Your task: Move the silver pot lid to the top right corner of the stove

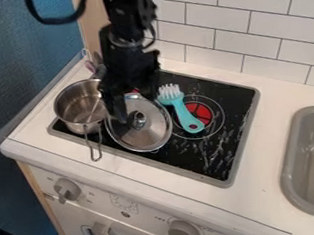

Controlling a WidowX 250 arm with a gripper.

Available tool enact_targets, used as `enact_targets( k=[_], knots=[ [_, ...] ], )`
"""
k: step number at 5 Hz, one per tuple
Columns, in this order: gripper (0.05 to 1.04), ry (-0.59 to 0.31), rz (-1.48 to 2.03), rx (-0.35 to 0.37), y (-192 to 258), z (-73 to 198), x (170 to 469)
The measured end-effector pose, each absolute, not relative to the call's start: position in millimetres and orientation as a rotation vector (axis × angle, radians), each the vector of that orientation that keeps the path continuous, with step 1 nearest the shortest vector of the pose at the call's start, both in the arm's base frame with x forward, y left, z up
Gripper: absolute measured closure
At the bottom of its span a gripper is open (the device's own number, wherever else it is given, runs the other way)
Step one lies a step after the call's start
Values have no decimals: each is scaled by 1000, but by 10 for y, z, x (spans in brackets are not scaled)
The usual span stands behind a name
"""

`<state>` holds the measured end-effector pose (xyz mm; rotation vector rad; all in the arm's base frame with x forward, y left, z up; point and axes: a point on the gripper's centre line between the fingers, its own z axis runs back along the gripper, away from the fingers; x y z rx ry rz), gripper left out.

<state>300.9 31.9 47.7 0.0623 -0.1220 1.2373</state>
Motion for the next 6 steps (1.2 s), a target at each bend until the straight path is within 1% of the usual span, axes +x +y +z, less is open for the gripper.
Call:
enact_targets(
  k=[1, 2, 4, 5, 6],
  knots=[
    [83, -102, 1231, 118, 335, 298, 2995],
    [135, -100, 1211, 126, 265, 235, 3040],
    [695, -107, 1190, 131, 246, 204, 3039],
    [807, -102, 1179, 133, 240, 204, 3032],
    [807, -94, 1168, 137, 220, 212, 3003]
  ],
)
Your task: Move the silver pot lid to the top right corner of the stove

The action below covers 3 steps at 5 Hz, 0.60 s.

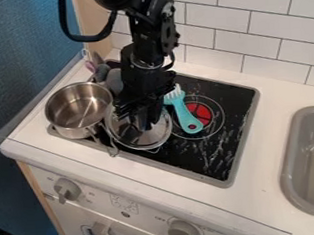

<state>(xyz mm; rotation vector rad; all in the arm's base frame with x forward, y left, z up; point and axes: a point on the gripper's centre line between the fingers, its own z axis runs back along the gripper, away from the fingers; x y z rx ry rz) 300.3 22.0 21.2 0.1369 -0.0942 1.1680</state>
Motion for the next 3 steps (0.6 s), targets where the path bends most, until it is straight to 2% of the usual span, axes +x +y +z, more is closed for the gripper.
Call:
enact_targets(
  k=[1, 2, 3],
  knots=[
    [807, -85, 1160, 135, 206, 226, 2988],
    [807, -84, 1163, 109, 178, 362, 2974],
    [807, -97, 1187, 53, 169, 672, 2998]
  ],
)
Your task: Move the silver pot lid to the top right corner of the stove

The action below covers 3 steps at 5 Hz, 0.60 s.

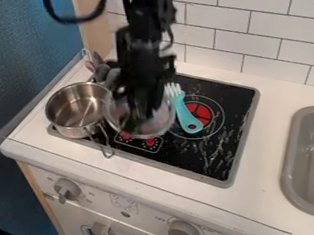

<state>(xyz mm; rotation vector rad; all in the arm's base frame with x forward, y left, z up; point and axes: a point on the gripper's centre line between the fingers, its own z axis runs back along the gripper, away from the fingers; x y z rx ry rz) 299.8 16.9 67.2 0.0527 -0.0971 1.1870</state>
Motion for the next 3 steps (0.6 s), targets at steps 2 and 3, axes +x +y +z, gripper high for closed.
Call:
enact_targets(
  k=[2, 3],
  knots=[
    [807, 45, 1143, -112, -158, 1147, 3209],
    [807, 157, 1066, -142, -454, 970, 3396]
  ],
)
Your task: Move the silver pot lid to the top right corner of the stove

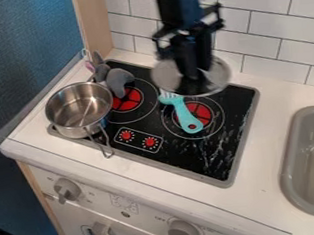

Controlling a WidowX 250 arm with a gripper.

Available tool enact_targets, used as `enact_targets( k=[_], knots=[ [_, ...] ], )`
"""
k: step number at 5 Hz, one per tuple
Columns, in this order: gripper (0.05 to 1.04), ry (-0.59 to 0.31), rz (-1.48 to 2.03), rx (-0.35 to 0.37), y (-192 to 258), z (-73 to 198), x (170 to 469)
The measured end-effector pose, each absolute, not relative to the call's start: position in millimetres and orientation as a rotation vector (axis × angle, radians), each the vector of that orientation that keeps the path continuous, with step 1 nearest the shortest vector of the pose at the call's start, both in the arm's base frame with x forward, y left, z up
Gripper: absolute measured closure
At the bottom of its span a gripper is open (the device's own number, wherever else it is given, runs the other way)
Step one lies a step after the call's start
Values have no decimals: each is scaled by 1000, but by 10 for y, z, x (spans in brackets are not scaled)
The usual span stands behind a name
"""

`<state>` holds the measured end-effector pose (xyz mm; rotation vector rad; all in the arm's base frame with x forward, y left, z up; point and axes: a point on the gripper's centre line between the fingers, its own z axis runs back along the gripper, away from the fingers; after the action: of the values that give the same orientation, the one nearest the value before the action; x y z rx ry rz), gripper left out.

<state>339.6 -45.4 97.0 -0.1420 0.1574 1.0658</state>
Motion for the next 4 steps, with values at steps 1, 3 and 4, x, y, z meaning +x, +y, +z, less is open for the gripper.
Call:
enact_targets(
  k=[1, 3, 4],
  knots=[
    [807, 147, 1019, -146, -714, 803, 3549],
    [807, 131, 1039, -165, -891, 462, 3765],
    [807, 128, 1059, -137, -876, 326, 3870]
  ],
)
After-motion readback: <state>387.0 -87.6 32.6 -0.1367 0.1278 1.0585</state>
